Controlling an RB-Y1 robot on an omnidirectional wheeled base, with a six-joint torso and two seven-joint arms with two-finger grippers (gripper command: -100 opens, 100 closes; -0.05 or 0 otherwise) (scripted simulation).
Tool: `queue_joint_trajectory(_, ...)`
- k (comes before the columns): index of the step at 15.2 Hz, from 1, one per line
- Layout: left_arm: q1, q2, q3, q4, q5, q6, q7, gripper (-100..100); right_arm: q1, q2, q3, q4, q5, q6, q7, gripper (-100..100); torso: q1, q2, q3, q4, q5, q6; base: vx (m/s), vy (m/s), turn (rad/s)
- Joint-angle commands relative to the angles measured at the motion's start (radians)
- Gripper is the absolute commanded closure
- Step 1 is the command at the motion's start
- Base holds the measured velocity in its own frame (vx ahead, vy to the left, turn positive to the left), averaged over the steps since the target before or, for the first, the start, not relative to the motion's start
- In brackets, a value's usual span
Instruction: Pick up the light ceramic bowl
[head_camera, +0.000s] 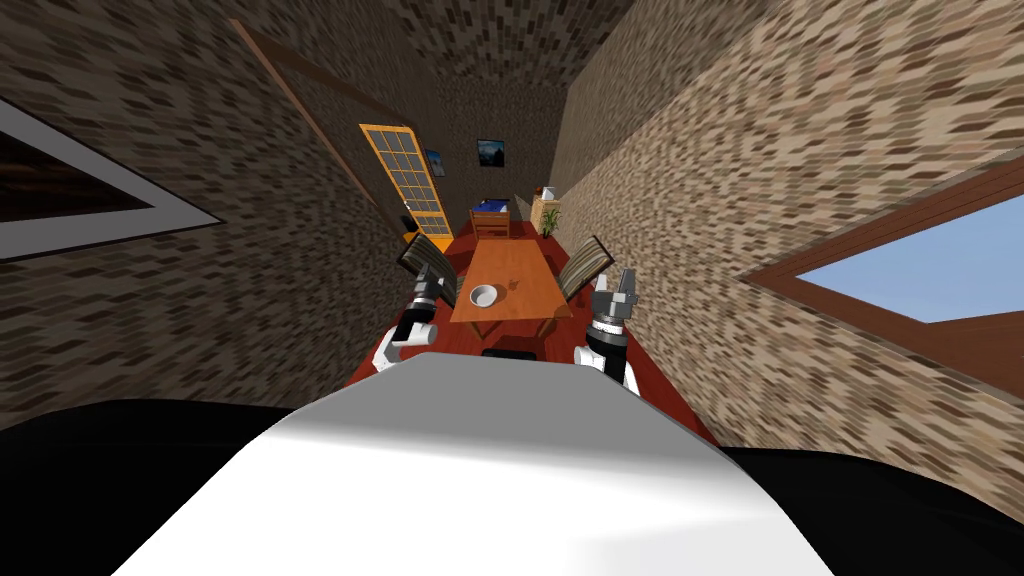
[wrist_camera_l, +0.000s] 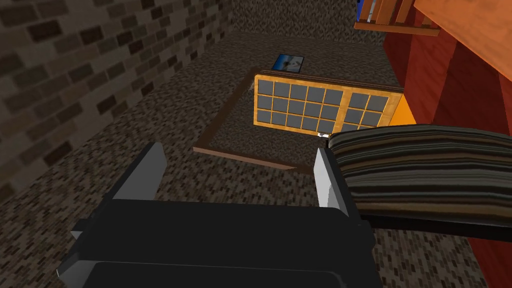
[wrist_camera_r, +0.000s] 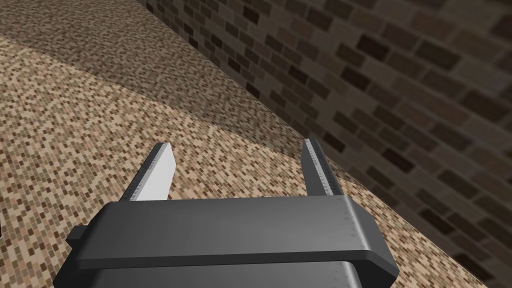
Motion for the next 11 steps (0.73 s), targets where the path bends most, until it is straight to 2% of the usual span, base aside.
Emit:
queue_joint_trajectory(1,-0.008,0.006,0.005,0.01,0.006,0.034,0.004,-100,0.0,0.0,0.0,0.0,0.0,0.0,0.0,0,0.0,0.0,0.0,0.0,0.0,0.0,-0.025,0.003,-0.007)
queue_joint_trajectory(2,-0.025,0.014,0.014,0.034,0.021,0.065,0.008,-100,0.0,0.0,0.0,0.0,0.0,0.0,0.0,0,0.0,0.0,0.0,0.0,0.0,0.0,-0.032,0.003,-0.022)
queue_joint_trajectory(4,-0.025,0.014,0.014,0.034,0.021,0.093,0.008,-100,0.0,0.0,0.0,0.0,0.0,0.0,0.0,0,0.0,0.0,0.0,0.0,0.0,0.0,-0.033,0.006,-0.02)
queue_joint_trajectory(5,-0.042,0.022,0.022,0.058,0.035,0.124,0.012,-100,0.0,0.0,0.0,0.0,0.0,0.0,0.0,0,0.0,0.0,0.0,0.0,0.0,0.0,-0.03,0.007,-0.03)
queue_joint_trajectory(7,-0.042,0.022,0.022,0.058,0.035,0.152,0.012,-100,0.0,0.0,0.0,0.0,0.0,0.0,0.0,0,0.0,0.0,0.0,0.0,0.0,0.0,-0.027,0.007,-0.026)
queue_joint_trajectory(8,-0.058,0.029,0.03,0.083,0.049,0.179,0.015,-100,0.0,0.0,0.0,0.0,0.0,0.0,0.0,0,0.0,0.0,0.0,0.0,0.0,0.0,-0.026,0.008,-0.044)
queue_joint_trajectory(10,-0.058,0.029,0.03,0.083,0.049,0.211,0.015,-100,0.0,0.0,0.0,0.0,0.0,0.0,0.0,0,0.0,0.0,0.0,0.0,0.0,0.0,-0.025,0.007,-0.033)
queue_joint_trajectory(11,-0.074,0.036,0.037,0.108,0.063,0.237,0.018,-100,0.0,0.0,0.0,0.0,0.0,0.0,0.0,0,0.0,0.0,0.0,0.0,0.0,0.0,-0.023,0.005,-0.062)
